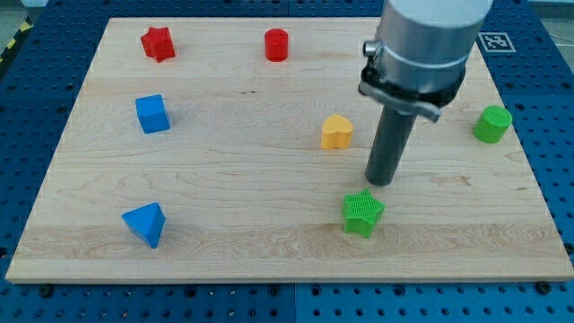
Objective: Push the blue cube diagonally to the yellow heart
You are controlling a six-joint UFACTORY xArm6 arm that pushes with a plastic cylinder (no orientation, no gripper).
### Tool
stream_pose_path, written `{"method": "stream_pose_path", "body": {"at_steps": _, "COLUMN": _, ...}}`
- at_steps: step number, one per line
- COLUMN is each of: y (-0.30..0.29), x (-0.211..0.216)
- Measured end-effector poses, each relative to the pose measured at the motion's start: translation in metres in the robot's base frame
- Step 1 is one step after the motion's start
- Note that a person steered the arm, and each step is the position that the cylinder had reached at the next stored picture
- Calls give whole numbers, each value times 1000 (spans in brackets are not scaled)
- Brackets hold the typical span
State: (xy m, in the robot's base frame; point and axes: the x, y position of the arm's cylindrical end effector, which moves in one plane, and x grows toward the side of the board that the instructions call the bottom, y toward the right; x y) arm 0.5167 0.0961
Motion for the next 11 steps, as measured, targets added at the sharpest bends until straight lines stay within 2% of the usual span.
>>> {"method": "stream_pose_path", "body": {"at_steps": 1, "y": -66, "x": -5}}
{"method": "stream_pose_path", "body": {"at_steps": 3, "y": -238, "x": -24}}
{"method": "stream_pose_path", "body": {"at_steps": 4, "y": -331, "x": -51}}
{"method": "stream_pose_path", "body": {"at_steps": 5, "y": -378, "x": -108}}
{"method": "stream_pose_path", "body": {"at_steps": 6, "y": -369, "x": -136}}
{"method": "stream_pose_path", "body": {"at_steps": 8, "y": -245, "x": -85}}
{"method": "stream_pose_path", "body": {"at_steps": 9, "y": -202, "x": -85}}
{"method": "stream_pose_path", "body": {"at_steps": 10, "y": -178, "x": -85}}
{"method": "stream_pose_path", "body": {"at_steps": 11, "y": -214, "x": -89}}
